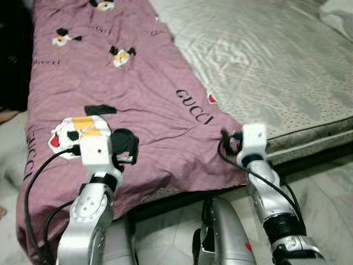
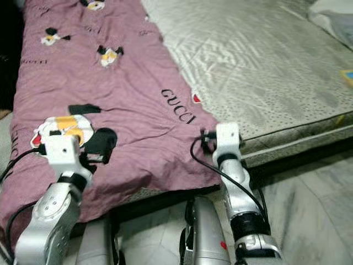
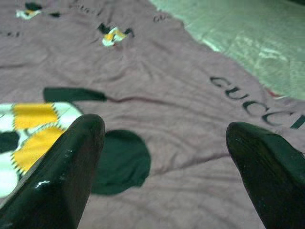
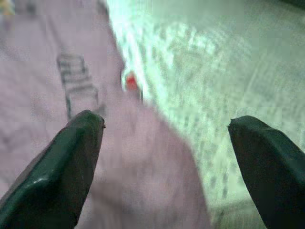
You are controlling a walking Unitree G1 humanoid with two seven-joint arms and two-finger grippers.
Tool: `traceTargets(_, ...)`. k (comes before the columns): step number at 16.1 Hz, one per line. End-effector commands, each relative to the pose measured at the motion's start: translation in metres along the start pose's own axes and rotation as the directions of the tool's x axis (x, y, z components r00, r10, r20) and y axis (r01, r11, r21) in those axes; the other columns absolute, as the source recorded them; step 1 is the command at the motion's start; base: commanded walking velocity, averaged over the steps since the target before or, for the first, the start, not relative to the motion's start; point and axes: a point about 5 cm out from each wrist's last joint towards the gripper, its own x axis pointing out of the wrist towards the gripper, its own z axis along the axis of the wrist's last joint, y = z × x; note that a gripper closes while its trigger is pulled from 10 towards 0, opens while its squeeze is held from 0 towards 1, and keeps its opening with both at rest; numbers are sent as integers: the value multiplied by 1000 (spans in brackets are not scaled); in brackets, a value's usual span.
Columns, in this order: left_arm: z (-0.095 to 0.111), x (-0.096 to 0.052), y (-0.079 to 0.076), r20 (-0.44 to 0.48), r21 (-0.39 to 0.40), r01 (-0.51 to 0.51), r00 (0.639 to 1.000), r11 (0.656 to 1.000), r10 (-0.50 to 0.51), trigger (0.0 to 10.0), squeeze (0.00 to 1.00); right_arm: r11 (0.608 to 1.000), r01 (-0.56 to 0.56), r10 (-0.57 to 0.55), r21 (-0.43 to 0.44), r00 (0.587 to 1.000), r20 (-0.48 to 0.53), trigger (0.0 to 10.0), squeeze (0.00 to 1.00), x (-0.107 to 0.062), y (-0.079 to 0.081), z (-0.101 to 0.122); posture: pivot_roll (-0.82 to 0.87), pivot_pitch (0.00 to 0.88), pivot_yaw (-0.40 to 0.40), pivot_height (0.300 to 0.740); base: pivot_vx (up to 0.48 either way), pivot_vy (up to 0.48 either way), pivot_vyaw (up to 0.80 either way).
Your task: Clean up the room
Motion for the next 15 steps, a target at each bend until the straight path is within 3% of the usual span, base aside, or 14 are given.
traceTargets(1,-3,-1,5,0,3,-13,1000,1000,13,10000,0,999,-4,2,40,999,50,10000,0,-5,2,7,89,142,10,551,0,0,0)
traceTargets(4,-10,-14,14,-8,-5,-47,999,999,47,10000,0,994,6,-17,107,994,104,10000,0,-23,3,18,54,96,11,551,0,0,0)
traceTargets(6,-26,-25,23,-53,14,-74,996,997,75,10000,0,990,16,-33,143,992,119,10000,0,-33,3,18,41,74,19,551,0,0,0)
traceTargets(11,-13,1,22,22,14,-46,999,999,46,10000,0,991,9,-34,134,982,188,10000,0,-16,1,42,33,21,35,600,0,0,0)
traceTargets(15,-17,6,19,21,13,-18,1000,1000,18,10000,0,992,29,-51,121,982,183,10000,0,-17,-6,40,21,18,49,635,0,0,0)
